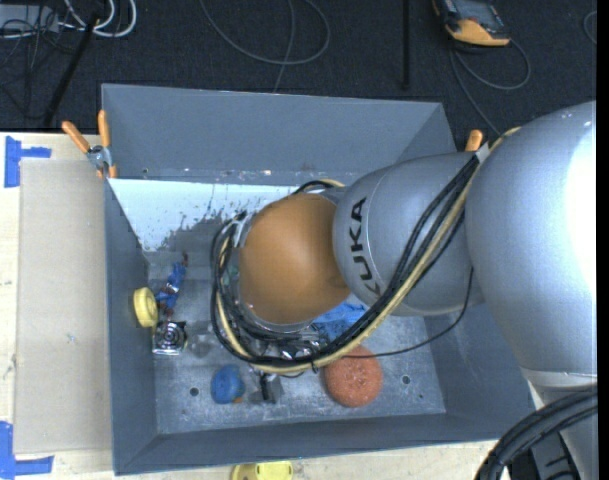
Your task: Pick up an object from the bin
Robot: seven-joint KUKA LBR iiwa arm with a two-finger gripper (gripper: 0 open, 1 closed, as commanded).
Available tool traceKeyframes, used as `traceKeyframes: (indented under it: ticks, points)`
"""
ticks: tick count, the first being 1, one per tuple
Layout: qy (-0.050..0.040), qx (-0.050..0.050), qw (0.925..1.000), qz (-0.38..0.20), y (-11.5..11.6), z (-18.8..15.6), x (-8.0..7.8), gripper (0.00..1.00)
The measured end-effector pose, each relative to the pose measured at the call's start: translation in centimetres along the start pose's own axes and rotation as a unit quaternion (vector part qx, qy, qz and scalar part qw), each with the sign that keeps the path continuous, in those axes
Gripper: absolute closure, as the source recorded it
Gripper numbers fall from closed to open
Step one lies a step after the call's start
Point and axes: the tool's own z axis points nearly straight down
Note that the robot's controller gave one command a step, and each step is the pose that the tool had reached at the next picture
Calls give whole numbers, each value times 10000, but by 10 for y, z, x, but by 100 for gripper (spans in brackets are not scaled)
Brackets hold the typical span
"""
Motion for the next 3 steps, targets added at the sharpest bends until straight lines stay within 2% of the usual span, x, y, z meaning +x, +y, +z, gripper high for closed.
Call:
traceKeyframes:
  ticks: [1, 3]
  points:
    - [0, -4, 10000, 2, 6, 10, 8, 100]
    - [22, -16, 10000, 6, 7, 5, 9, 100]
